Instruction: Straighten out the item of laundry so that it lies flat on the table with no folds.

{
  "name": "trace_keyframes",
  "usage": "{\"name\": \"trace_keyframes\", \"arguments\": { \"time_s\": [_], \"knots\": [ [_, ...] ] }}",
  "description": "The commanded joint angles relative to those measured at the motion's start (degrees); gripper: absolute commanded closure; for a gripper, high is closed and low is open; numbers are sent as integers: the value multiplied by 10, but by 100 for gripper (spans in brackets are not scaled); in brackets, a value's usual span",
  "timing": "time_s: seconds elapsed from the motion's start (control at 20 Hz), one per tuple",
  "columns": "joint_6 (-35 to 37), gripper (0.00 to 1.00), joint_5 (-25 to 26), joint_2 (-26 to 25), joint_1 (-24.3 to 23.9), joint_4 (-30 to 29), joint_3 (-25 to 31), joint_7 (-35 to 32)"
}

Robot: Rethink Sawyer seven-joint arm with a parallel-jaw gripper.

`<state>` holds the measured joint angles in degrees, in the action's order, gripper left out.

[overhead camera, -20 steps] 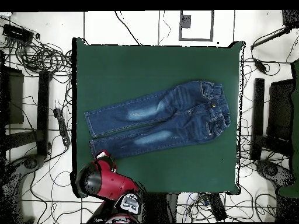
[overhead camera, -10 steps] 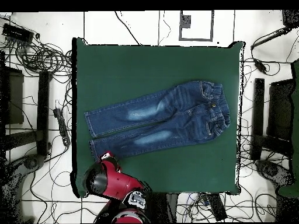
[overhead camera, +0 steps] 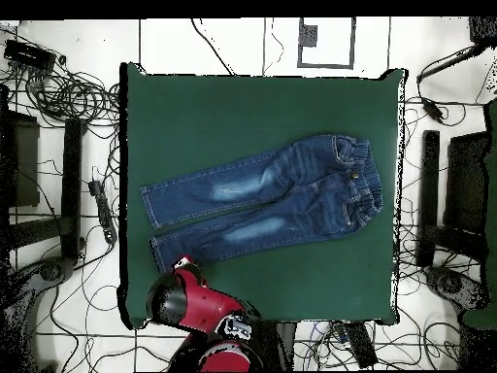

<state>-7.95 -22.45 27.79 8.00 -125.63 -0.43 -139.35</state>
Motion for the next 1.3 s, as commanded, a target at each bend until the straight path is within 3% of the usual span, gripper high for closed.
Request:
{"name": "trace_keyframes", "arguments": {
  "time_s": [0.05,0.55,1.3],
  "knots": [
    [-12,100,6,-39,-4,5,51,-98],
    [-2,100,20,-41,-17,17,52,-90],
    [130,100,62,60,-57,24,-2,-19]
  ]
}}
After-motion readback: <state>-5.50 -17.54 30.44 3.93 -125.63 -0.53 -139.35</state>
